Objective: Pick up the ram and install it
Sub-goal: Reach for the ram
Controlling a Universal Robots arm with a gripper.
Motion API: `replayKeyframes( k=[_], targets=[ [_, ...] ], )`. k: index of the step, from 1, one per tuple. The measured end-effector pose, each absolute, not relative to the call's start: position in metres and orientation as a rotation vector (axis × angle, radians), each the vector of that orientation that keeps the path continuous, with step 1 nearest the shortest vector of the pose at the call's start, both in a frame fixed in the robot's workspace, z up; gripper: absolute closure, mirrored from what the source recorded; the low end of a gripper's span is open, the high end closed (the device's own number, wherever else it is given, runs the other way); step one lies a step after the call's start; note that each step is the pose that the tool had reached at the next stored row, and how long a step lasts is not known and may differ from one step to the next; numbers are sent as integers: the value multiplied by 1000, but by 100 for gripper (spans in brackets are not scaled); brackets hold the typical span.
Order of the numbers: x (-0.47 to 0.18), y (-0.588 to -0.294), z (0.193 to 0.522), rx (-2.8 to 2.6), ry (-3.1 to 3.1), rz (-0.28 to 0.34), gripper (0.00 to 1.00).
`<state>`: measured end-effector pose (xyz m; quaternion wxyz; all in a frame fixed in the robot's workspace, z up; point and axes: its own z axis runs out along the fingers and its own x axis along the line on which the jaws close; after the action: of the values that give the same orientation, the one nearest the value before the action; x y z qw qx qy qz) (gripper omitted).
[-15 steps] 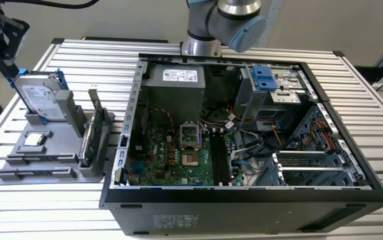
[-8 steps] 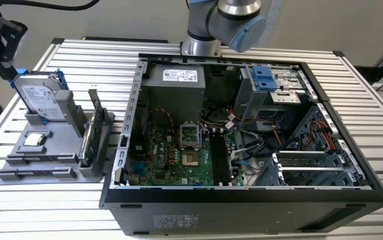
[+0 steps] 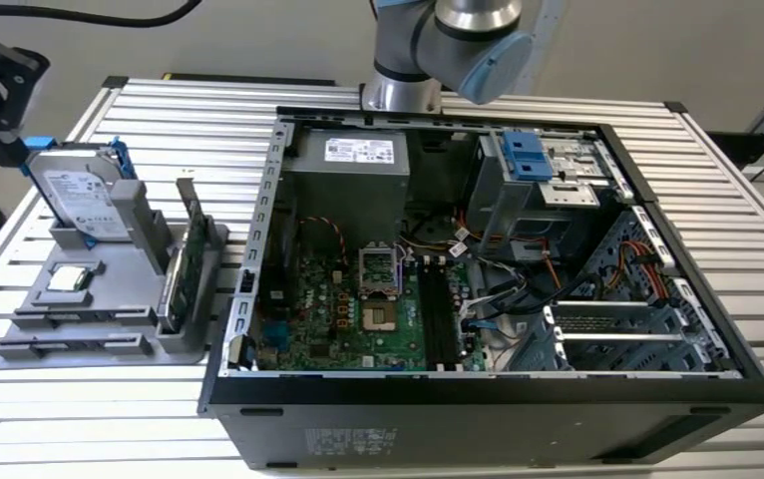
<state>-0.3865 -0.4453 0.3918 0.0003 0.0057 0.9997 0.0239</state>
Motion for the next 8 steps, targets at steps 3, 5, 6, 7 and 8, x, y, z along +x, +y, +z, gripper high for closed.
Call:
replayKeyframes(
  k=[3, 5, 6, 7, 8],
  targets=[
    [-386, -449, 392, 18, 3140, 75, 100],
    [-386, -451, 392, 18, 3140, 75, 100],
    [-386, -452, 392, 18, 3140, 75, 100],
    [-386, -453, 392, 18, 3140, 75, 100],
    [-386, -454, 392, 18, 3140, 75, 100]
  ],
)
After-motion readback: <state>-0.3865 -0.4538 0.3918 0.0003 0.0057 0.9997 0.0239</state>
